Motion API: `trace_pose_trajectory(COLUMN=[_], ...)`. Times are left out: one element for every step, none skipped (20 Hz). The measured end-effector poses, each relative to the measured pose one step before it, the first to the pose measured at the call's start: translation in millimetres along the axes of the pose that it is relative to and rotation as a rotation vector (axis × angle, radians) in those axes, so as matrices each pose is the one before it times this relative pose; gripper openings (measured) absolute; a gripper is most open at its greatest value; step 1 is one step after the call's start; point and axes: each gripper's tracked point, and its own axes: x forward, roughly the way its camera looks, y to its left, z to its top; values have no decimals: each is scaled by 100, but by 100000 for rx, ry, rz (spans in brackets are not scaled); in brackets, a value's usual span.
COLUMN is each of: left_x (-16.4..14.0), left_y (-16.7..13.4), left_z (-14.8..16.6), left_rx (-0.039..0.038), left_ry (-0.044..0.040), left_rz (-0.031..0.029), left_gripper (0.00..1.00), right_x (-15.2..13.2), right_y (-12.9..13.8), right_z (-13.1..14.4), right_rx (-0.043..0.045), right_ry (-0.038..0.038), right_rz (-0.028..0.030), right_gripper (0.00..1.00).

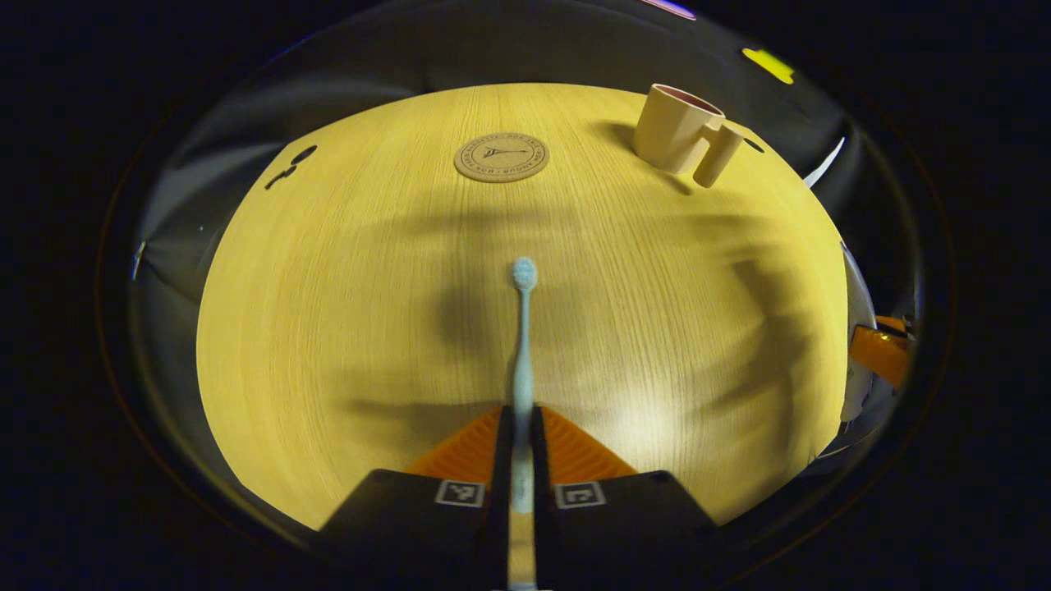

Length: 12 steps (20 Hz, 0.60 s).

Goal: Put the toothbrush and toothpaste on the desktop into the cup, then pick up the cup and place it on the coaster on the desktop.

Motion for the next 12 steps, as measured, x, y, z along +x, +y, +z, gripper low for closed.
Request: trace_pose_trajectory(left_x=[-81, -14, 143, -157, -31, -12, -6, -44, -49, -96, -170, -138], left_y=[-118, -21, 22, -46, 5, 7, -2, -6, 1, 82, 80, 42], left_z=[-29, -44, 126, -33, 59, 49, 66, -43, 11, -148, 13, -7], left_rx=[1407, 1450, 780, -169, -645, -1547, -1590, -1836, -1511, -1259, -275, 164], left_ry=[1799, 1035, -7, -781, -1045, -1374, -1230, -1233, -1101, -914, -1335, -1548], left_rz=[-349, -93, 283, 371, 95, 147, 11, -94, -119, 257, 121, 383], left_gripper=[14, 13, 10, 8, 7, 7, 7, 7, 7, 7, 7, 7], right_x=[-81, -99, -62, -107, -27, -55, 89, 40, 44, 19, -325, -219], right_y=[89, 17, 90, 61, 159, 27, -90, 8, 38, 107, 252, 229], right_z=[234, 272, 181, 373, 489, 574, 293, 526, 720, 695, 716, 822], right_rx=[99, -255, -285, -243, -110, 23, -98, -213, -402, -320, -232, -105], right_ry=[-994, -706, -662, -909, -1055, -1031, -985, -979, -1310, -1198, -1427, -1730], right_rz=[258, 96, 269, 320, 266, 209, 158, 250, 159, 190, 431, 346], right_gripper=[20, 20, 20, 20, 20, 20, 20, 20, 20, 19, 20, 20])
